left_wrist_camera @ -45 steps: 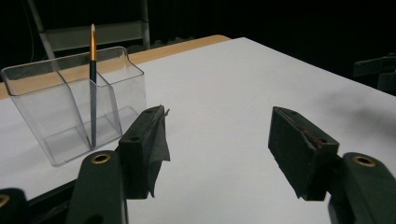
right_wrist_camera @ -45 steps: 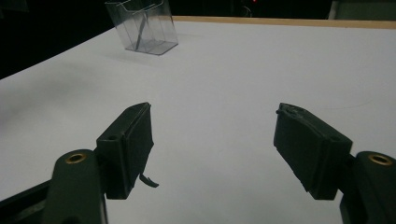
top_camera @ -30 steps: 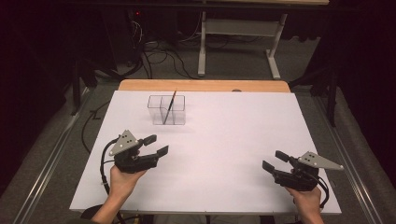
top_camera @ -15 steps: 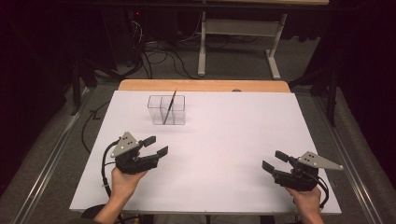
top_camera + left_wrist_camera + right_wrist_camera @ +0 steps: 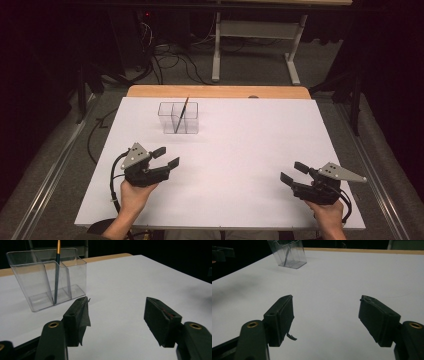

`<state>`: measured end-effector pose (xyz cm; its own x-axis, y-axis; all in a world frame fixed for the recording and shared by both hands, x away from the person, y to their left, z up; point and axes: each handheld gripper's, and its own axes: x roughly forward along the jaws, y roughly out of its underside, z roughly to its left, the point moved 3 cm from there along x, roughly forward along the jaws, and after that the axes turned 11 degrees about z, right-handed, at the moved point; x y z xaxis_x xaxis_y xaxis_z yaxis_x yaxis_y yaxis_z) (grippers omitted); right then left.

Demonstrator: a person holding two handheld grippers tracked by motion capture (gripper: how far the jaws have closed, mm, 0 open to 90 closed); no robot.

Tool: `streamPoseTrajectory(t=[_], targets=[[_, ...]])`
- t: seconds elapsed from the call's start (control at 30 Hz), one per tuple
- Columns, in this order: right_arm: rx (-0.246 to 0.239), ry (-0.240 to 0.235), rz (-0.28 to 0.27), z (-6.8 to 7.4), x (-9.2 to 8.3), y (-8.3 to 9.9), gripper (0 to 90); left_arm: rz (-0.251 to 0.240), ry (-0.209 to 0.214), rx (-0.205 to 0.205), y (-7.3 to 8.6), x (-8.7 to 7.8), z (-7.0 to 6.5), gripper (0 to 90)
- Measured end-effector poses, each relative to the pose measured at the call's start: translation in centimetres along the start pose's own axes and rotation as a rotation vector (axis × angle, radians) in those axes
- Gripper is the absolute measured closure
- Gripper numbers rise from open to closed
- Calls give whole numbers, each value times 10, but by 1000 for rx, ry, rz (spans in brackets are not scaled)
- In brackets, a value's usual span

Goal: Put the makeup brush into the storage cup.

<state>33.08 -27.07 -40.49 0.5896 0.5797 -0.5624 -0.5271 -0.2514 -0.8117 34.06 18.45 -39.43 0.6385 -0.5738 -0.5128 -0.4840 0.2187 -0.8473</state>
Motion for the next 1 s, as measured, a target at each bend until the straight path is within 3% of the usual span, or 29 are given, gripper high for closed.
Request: streamPoseTrajectory(t=[0.3, 0.5, 0.8, 1.0], targets=[[-7, 2, -3, 0, 0, 0, 296, 7, -4, -15, 3, 1, 3, 365], [-3, 3, -3, 1, -1, 0, 296, -3, -29, -30, 6, 2, 4, 371], [-5, 5, -6, 0, -1, 0, 296, 8, -23, -48, 9, 4, 5, 370], [-3, 4, -10, -1, -3, 0, 295, 18, -19, -37, 10, 6, 3, 368]])
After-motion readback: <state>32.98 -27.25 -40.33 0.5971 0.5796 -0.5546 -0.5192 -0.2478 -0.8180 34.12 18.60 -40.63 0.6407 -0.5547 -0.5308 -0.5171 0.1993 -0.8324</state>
